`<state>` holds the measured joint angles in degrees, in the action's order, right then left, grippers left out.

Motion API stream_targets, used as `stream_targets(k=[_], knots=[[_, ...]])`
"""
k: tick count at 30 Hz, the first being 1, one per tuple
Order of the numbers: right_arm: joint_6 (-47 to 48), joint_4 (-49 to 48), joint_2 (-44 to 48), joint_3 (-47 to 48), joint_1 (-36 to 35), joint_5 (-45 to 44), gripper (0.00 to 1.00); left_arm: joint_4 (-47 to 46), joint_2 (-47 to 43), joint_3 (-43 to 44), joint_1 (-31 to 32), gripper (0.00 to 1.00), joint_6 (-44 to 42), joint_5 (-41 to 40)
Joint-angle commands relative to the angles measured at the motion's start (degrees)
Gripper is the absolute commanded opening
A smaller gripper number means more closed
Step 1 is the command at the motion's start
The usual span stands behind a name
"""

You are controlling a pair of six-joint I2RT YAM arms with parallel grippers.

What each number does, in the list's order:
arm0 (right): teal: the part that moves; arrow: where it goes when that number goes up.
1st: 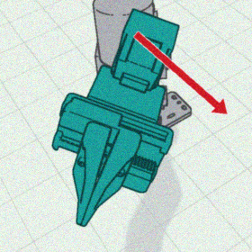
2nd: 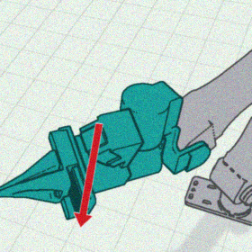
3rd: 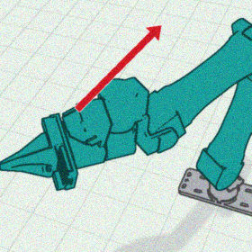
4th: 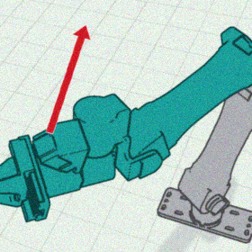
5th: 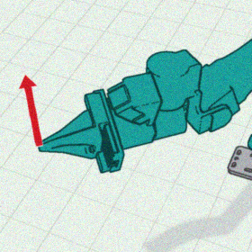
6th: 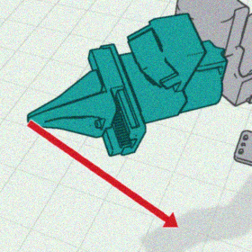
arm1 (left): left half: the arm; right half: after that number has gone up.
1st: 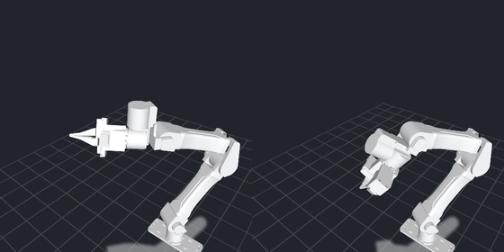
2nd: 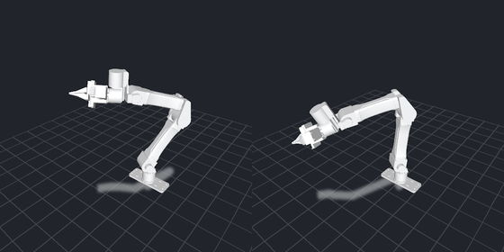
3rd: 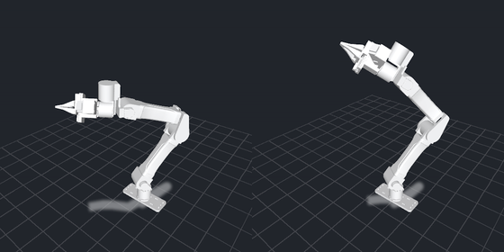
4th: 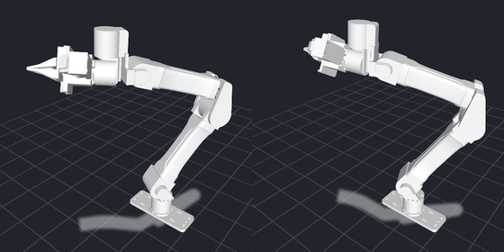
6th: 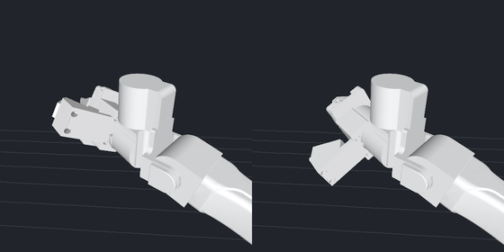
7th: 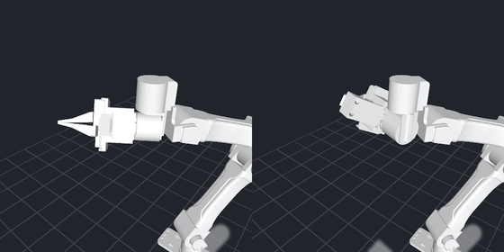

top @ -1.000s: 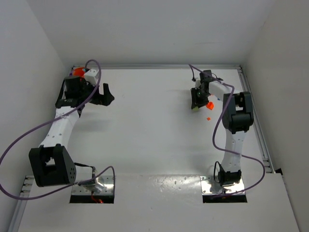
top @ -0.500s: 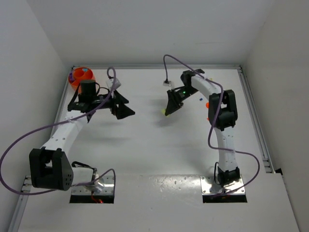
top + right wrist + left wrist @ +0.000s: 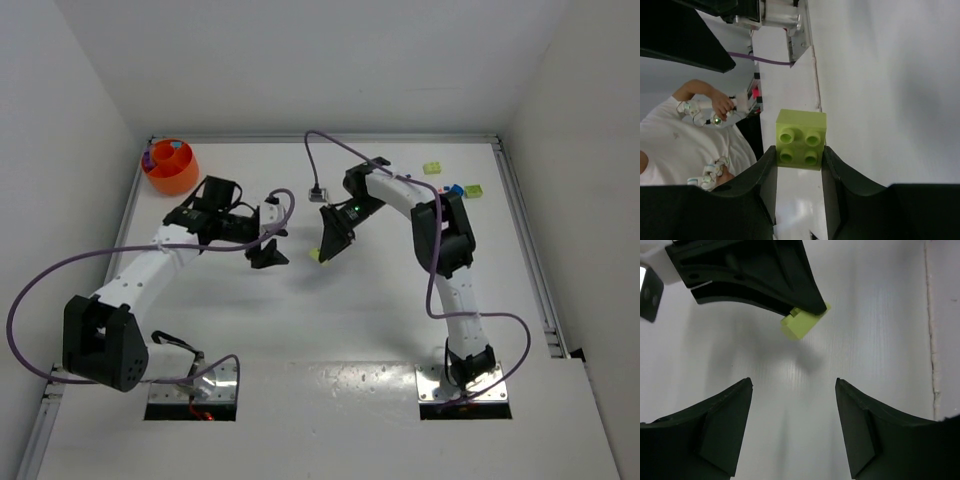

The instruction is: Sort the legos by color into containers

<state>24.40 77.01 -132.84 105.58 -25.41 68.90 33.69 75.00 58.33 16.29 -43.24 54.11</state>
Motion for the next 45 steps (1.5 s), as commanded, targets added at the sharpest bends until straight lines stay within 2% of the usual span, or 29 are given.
stream_targets(k=[1, 9, 15, 19, 26, 30, 41, 45], knots=[[1.4, 3.8, 4.9, -0.7, -3.1, 3.5, 0.08, 2.3, -0.1, -0.3, 1.0, 0.72, -11.5, -0.1], [0.9, 3.8, 5.0, -1.3, -7.1, 3.5, 0.08, 2.3, 0.4, -0.3, 5.1, 0.63, -14.6, -2.4], [0.4, 3.8, 5.0, -0.3, -7.7, 3.0, 0.08, 7.1, 0.4, -1.0, 10.5, 0.63, -20.2, -5.3], [0.4, 3.8, 4.4, 0.3, -8.3, 3.0, 0.08, 8.6, -0.2, -2.5, 12.5, 0.63, -20.8, -7.6], [0.4, 3.8, 5.0, 0.9, -8.8, 3.0, 0.08, 6.6, -0.7, -3.7, 12.5, 0.63, -20.7, -8.7], [0.4, 3.8, 5.0, -0.3, -9.3, 2.5, 0.08, 5.2, -0.2, -3.7, 12.5, 0.59, -18.5, -9.2], [0.4, 3.8, 3.8, -0.3, -9.3, 3.0, 0.08, 4.2, -0.2, -0.6, 12.5, 0.6, -16.2, -9.9], [0.4, 3.8, 2.6, -0.8, -9.3, 3.0, 0.08, 4.2, 0.3, 0.0, 13.1, 0.58, -15.6, -8.8]])
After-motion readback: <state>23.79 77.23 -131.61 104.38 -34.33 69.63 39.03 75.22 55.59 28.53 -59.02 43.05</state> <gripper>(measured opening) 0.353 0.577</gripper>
